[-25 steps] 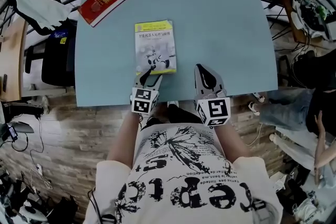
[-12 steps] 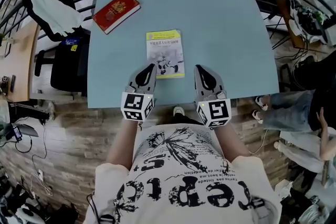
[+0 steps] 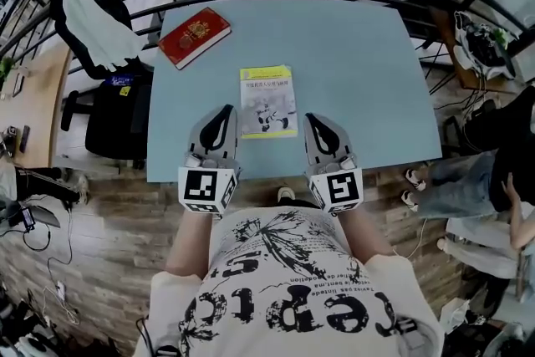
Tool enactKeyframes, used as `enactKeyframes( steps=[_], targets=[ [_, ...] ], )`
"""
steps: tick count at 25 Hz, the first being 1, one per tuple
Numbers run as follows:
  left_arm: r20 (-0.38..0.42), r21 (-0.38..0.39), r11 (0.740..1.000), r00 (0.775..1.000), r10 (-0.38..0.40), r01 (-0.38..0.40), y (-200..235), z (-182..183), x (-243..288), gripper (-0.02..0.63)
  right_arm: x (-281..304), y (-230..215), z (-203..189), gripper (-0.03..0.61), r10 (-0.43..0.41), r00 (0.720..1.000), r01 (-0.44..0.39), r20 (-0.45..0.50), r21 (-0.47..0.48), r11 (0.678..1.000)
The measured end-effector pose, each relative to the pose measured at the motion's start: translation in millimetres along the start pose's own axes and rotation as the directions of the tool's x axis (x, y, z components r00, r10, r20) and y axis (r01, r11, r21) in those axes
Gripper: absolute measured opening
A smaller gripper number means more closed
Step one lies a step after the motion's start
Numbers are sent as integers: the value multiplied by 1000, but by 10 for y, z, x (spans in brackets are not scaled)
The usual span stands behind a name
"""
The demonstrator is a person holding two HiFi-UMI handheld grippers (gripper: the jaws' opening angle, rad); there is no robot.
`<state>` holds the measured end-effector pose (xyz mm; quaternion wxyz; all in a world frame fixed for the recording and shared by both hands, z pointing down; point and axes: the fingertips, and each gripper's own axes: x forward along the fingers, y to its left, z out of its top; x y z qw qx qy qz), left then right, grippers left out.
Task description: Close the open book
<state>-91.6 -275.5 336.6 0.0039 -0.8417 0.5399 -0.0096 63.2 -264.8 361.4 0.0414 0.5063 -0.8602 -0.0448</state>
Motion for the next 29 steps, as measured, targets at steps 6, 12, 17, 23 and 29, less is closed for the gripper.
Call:
enactKeyframes(
  steps=[6, 12, 17, 23, 29],
  targets=[
    [-16, -8, 1000, 1000, -4, 4, -7, 10, -72, 25, 3, 61, 44, 9, 6, 1000, -6, 2, -5, 1000],
    [-30, -17, 1000, 1000, -9, 8, 0, -20, -102, 25, 25, 115, 31, 9, 17, 1000, -17, -4, -8, 1000],
    [-26, -22, 1000, 1000, -1, 0, -9, -8, -107, 25, 1, 97, 15, 9, 10, 1000, -10, -4, -24, 1000],
    [-26, -28, 1000, 1000, -10, 10, -66, -5, -90, 25, -14, 24, 16, 9, -3, 1000, 3, -8, -15, 1000],
    [-13, -43, 999, 1000, -24, 24, -139, 57, -88, 25, -29, -31, 7, 9, -4, 1000, 4, -14, -11, 1000]
  ],
)
